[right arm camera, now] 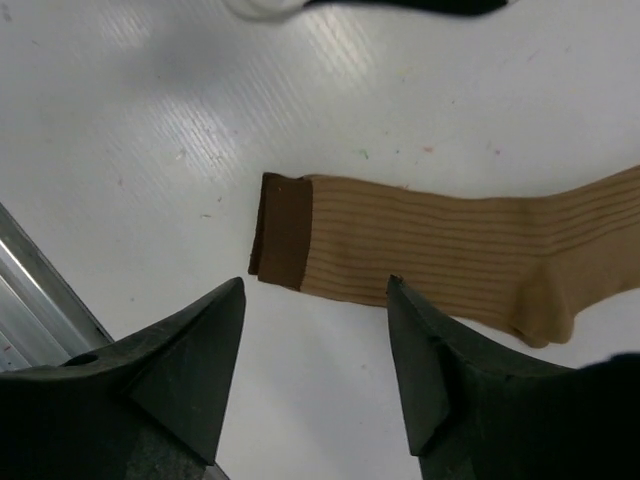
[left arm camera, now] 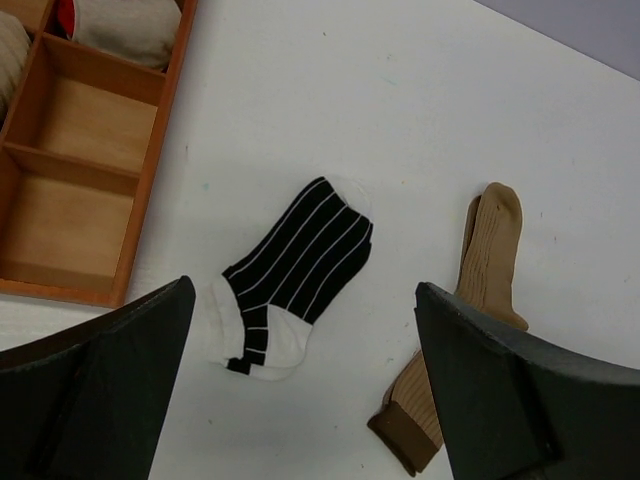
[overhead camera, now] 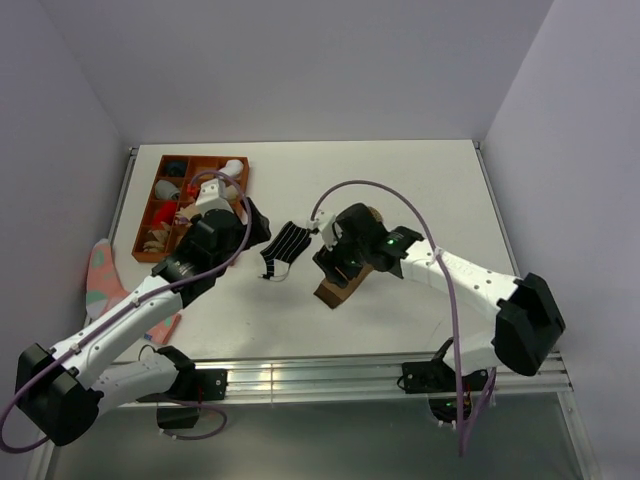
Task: Roll the socks
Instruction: Roll the sock at the center of the board.
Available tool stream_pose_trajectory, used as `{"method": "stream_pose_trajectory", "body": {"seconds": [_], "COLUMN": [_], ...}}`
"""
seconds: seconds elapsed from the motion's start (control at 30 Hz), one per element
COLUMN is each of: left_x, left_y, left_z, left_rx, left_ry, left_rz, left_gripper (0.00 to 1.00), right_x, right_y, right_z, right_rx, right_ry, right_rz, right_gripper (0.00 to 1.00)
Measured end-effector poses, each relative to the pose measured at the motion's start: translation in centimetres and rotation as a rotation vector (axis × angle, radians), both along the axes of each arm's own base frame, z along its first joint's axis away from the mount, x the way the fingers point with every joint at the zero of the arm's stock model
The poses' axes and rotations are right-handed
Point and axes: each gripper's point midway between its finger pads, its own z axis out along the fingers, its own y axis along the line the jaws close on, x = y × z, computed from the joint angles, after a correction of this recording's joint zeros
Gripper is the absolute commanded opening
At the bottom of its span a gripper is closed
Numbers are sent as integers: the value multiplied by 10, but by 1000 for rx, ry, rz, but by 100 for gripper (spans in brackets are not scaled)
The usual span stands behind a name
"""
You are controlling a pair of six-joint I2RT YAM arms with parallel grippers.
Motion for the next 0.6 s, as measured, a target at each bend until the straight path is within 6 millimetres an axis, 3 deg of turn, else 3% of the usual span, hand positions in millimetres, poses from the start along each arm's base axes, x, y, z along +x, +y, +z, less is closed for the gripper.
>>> {"method": "stream_pose_trajectory", "body": {"seconds": [0.33, 0.6], "left_x": [8, 12], "left_y": [9, 13], "left_z": [-7, -4], "left_rx": [-53, -63], "left_ry": [2, -10], "left_rz": [53, 65], "left_gripper": [96, 96], "right_x": [-37, -36], "right_y": [24, 23], "right_z": [-63, -81], "right_rx": [-132, -159], "right_ry": [107, 111], "right_rz": [111, 74], "right_gripper": [48, 49]}}
